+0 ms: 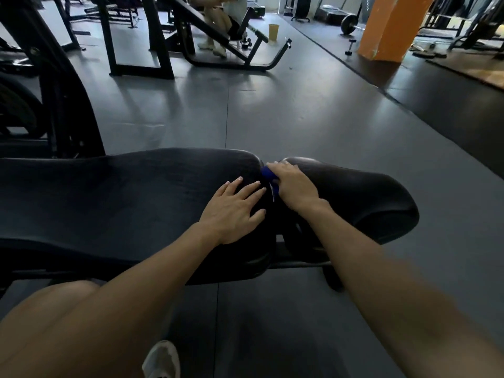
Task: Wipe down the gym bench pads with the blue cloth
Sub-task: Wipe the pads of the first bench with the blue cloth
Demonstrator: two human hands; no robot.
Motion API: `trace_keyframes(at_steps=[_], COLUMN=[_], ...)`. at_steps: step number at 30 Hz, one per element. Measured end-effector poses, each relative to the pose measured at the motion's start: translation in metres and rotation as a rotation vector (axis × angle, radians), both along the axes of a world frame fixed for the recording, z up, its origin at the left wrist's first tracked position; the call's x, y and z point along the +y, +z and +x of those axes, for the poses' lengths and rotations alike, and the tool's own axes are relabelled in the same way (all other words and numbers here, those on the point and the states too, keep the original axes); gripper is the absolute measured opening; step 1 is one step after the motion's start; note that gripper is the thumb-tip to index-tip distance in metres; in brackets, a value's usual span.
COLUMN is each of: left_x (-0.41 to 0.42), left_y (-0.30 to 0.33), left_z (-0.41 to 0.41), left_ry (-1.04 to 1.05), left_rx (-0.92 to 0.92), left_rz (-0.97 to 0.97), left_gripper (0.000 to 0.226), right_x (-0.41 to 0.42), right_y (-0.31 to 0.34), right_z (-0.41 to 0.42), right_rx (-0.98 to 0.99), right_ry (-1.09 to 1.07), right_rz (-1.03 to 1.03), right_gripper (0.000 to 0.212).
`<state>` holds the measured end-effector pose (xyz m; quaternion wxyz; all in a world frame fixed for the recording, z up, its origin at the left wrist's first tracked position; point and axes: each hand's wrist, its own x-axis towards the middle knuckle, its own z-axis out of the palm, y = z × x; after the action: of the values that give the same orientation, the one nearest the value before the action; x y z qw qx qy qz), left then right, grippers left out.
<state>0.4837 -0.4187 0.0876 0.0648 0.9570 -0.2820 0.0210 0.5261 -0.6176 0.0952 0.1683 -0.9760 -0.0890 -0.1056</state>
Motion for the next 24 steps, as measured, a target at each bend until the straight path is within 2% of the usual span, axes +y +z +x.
trace_keyframes(at_steps=[3, 6, 11, 16, 20, 24], left_x=[-0.001, -0.003, -0.001, 0.001, 0.003, 0.003], left_y=[0.001, 0.001, 0.003, 0.003, 0.002, 0.002], left_z=[0.0, -0.001, -0.005, -0.003, -0.002, -0.002], left_ry=[0.009, 0.013, 0.018, -0.001, -0.008, -0.019], left_rx=[-0.005, 0.002, 0.027, 0.033, 0.043, 0.053], left_rz=[-0.01, -0.017, -0.024, -0.048, -0.066, -0.071], left_gripper=[0.065, 0.066, 0.062, 0.063, 0.064, 0.066], right_x=[-0.008, -0.018, -0.025, -0.033, -0.042, -0.035], right_y=[0.0, 0.001, 0.004, -0.005, 0.011, 0.023], right_z=[0.02, 0.005, -0.059, -0.119, -0.098, -0.045], right_rx=[0.039, 0.044, -0.017, -0.055, -0.063, -0.059], right_ry=[0.002, 0.047, 0.114, 0.278, 0.349, 0.285], right_rz=[-0.066, -0.107, -0.077, -0.166, -0.248, -0.296], right_gripper=[0.048, 0.045, 0.038, 0.032, 0.032, 0.038])
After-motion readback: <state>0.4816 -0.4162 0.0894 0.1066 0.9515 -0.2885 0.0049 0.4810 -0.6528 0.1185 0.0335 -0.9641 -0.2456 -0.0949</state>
